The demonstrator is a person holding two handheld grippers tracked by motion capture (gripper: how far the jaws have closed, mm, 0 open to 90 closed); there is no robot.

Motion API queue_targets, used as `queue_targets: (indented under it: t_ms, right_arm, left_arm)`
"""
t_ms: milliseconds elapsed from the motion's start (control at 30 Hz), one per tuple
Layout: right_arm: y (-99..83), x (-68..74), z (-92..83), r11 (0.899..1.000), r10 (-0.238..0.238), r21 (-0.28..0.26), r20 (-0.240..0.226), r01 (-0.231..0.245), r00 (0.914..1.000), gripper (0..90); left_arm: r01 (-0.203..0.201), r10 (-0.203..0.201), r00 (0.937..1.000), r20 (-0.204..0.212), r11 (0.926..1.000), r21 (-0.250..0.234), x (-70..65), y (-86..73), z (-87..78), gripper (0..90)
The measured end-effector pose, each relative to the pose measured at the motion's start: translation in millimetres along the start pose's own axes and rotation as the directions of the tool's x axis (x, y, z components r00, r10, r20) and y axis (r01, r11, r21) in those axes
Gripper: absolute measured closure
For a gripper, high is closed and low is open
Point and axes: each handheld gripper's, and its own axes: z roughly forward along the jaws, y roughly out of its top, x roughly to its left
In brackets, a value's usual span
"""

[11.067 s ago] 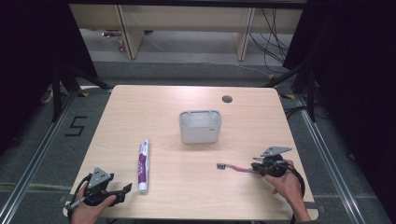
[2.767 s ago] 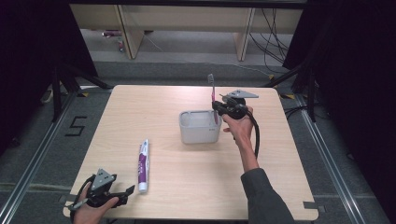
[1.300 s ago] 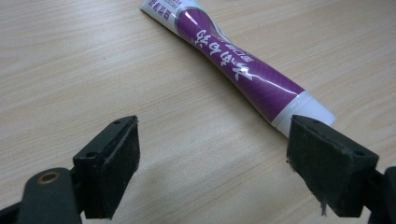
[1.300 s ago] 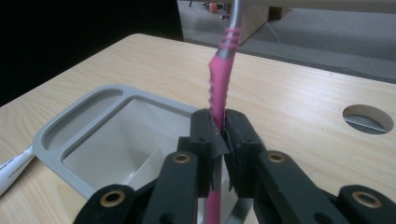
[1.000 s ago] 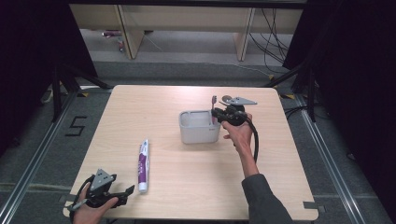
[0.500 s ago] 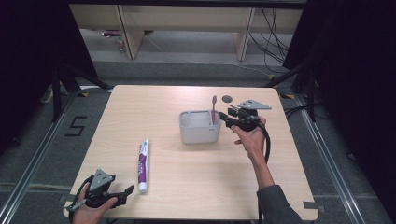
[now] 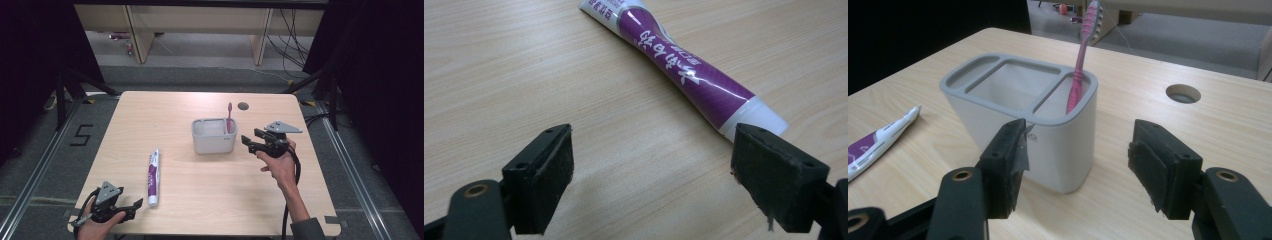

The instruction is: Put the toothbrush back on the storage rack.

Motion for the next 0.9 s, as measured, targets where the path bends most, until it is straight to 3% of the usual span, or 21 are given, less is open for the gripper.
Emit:
queue_targets:
  t_ms: [33, 67, 300, 367, 400, 467, 567, 633, 667, 700, 733, 900]
  right_arm:
    - [-2.2, -2.0, -2.0, 0.999, -0.034, 0.001, 0.007, 0.034, 0.9994, 39.5]
    - [-3.8, -1.2, -3.2, 1.000, -0.014, 0.002, 0.007, 0.014, 0.9999, 39.3]
    - [-12.2, -3.6, -6.8, 0.999, -0.030, 0.016, 0.009, 0.030, 0.9995, 37.5]
    - [-14.1, -2.6, -8.4, 1.000, -0.016, 0.023, 0.011, 0.016, 0.9998, 37.4]
    - [-17.0, -1.2, -9.4, 0.999, 0.018, 0.027, 0.007, -0.019, 0.9998, 36.2]
    - [-19.1, -3.3, -10.9, 1.000, -0.005, 0.026, 0.006, 0.005, 1.0000, 35.2]
    - [-22.0, -1.7, -12.7, 0.999, 0.030, 0.038, 0.005, -0.030, 0.9995, 34.3]
    - [-24.8, -2.2, -13.6, 0.999, 0.002, 0.041, 0.023, -0.003, 0.9997, 33.1]
    - [-28.9, 1.4, -13.6, 0.997, 0.043, 0.060, 0.013, -0.044, 0.9990, 32.6]
    - [-28.9, 1.4, -13.6, 0.997, 0.043, 0.060, 0.013, -0.044, 0.9990, 32.6]
    - [-32.6, -0.8, -13.6, 0.998, -0.004, 0.057, 0.014, 0.003, 0.9999, 32.6]
    - [-39.8, 5.3, -14.8, 0.996, 0.020, 0.087, 0.009, -0.020, 0.9998, 32.2]
  left_arm:
    - [0.014, -0.014, 0.9999, -0.005, 0.9999, 0.003, -0.8, 0.0, -0.3, 17.0]
    - [0.014, -0.014, 0.9999, -0.005, 0.9999, 0.003, -0.8, 0.0, -0.3, 17.0]
    - [0.035, -0.035, 0.9994, 0.001, 0.9989, -0.032, -0.8, -0.9, 0.7, 17.0]
    - [0.027, -0.027, 0.9996, 0.002, 0.9993, -0.025, -0.5, -0.7, 0.1, 17.0]
    - [0.031, -0.031, 0.9995, 0.001, 0.9991, -0.028, -1.7, -0.8, 0.3, 17.0]
    - [0.031, -0.031, 0.9995, 0.004, 0.9991, -0.029, -1.7, -0.8, 0.7, 17.0]
    - [0.031, -0.031, 0.9995, 0.006, 0.9991, -0.029, -1.4, -0.8, 1.0, 17.0]
    - [0.024, -0.024, 0.9997, 0.006, 0.9995, -0.022, -1.1, -0.5, 0.9, 17.0]
    - [-0.005, 0.005, 0.9999, 0.009, 1.0000, -0.001, 0.5, 0.2, 0.1, 17.0]
    - [-0.005, 0.005, 0.9999, 0.009, 1.0000, -0.001, 0.5, 0.2, 0.1, 17.0]
    - [0.016, -0.016, 0.9998, 0.011, 0.9997, -0.020, -1.9, 0.6, 2.0, 17.0]
    - [-0.013, 0.013, 0.9998, 0.012, 0.9999, 0.004, -1.2, 1.1, 2.6, 17.0]
